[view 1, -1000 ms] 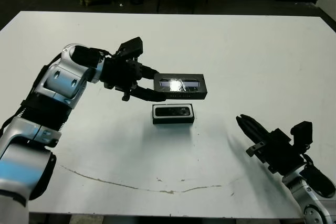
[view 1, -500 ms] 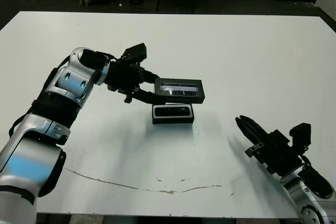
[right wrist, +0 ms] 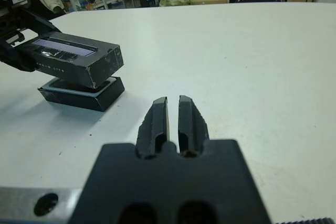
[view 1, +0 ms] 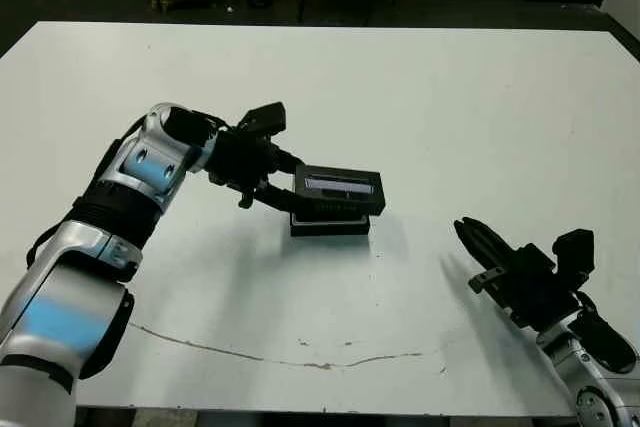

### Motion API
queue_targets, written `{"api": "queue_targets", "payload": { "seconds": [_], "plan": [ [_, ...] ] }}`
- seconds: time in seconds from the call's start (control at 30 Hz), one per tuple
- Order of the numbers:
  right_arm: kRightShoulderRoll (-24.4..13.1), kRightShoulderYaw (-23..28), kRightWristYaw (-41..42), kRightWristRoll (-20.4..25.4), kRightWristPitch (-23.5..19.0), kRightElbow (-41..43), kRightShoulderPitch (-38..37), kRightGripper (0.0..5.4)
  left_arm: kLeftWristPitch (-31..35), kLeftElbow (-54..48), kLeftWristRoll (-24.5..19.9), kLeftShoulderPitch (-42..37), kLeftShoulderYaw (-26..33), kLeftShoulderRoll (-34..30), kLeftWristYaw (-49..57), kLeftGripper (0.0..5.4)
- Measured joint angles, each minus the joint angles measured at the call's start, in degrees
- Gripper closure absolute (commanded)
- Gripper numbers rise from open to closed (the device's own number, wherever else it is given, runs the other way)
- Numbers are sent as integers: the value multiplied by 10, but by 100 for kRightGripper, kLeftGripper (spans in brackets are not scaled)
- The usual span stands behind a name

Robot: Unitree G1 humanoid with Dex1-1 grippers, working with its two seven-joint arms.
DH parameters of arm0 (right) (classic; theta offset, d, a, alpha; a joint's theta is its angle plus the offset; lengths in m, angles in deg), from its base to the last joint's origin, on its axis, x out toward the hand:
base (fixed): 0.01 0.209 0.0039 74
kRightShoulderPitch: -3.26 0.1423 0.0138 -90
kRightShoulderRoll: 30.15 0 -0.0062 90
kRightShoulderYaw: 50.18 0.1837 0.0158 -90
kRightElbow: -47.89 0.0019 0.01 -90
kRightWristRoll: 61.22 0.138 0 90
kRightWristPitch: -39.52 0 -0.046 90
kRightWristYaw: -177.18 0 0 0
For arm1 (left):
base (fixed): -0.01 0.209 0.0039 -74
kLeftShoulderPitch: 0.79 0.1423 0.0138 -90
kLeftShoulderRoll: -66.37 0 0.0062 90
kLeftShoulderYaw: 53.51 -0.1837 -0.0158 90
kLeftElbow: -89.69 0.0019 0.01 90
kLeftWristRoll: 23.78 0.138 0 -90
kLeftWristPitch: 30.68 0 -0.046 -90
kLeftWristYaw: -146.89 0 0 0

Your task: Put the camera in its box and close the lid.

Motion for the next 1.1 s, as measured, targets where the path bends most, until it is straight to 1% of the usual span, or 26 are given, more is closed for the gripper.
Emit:
{"api": "queue_targets", "payload": {
  "seconds": [0.13,0.27,0.57,0.8,0.97,1.1],
  "plan": [
    [-1,1,4,1,0,-1,1,540,-3,10,3,2,0,6,-6,315],
    [0,3,25,5,13,-24,8,540,-3,11,5,6,-1,10,-6,315],
    [0,0,2,-9,9,-1,-1,540,-1,10,14,9,-2,21,-5,315],
    [3,0,9,-5,13,-7,-2,540,8,5,28,11,-2,22,4,315],
    [5,0,14,11,11,-7,-2,540,12,4,32,11,-2,22,9,315],
    [5,-1,13,11,12,-6,-4,540,13,6,38,11,-1,18,10,315]
  ]
}}
